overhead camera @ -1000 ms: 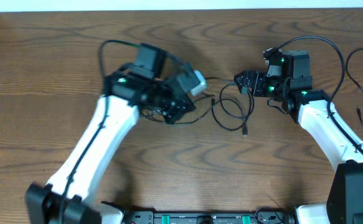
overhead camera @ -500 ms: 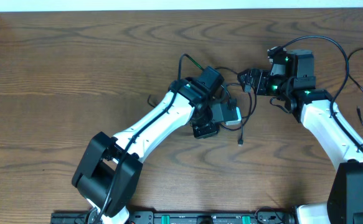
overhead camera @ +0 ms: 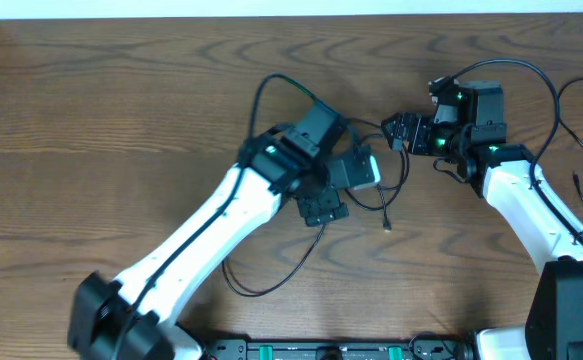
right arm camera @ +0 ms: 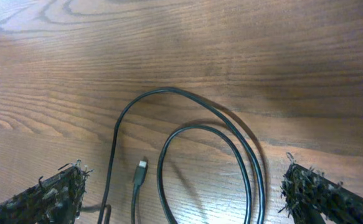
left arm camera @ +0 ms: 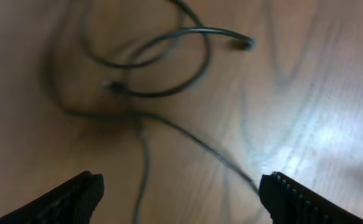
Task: Untangle cables
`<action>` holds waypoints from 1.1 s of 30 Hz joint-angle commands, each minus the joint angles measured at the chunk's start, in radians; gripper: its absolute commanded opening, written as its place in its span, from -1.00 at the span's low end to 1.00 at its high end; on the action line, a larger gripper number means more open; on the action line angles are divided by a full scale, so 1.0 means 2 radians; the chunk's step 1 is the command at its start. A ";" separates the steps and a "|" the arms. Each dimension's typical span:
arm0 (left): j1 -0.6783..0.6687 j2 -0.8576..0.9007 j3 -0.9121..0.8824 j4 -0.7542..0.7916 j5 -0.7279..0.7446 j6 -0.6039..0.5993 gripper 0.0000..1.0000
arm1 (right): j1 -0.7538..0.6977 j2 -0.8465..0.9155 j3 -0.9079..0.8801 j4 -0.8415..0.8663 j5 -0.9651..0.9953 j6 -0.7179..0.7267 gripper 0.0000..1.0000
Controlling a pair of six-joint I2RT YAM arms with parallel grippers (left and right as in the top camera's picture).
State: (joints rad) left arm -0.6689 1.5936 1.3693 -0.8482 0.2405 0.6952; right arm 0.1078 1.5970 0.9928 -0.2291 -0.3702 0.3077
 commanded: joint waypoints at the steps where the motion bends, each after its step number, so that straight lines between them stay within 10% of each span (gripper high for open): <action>1: 0.034 -0.017 0.005 0.002 -0.050 -0.077 0.71 | -0.001 0.001 0.003 -0.007 -0.003 -0.003 0.99; 8: 0.138 -0.016 0.004 -0.070 -0.050 -0.318 0.71 | -0.001 0.001 0.003 -0.009 -0.003 -0.007 0.99; 33: 0.156 -0.016 -0.287 0.028 -0.122 -0.583 0.88 | -0.002 0.001 0.003 -0.027 -0.001 -0.028 0.98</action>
State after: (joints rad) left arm -0.3614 1.5616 0.8429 -0.8043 -0.0044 -0.4179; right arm 0.1078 1.5970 0.9928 -0.2798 -0.3695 0.2729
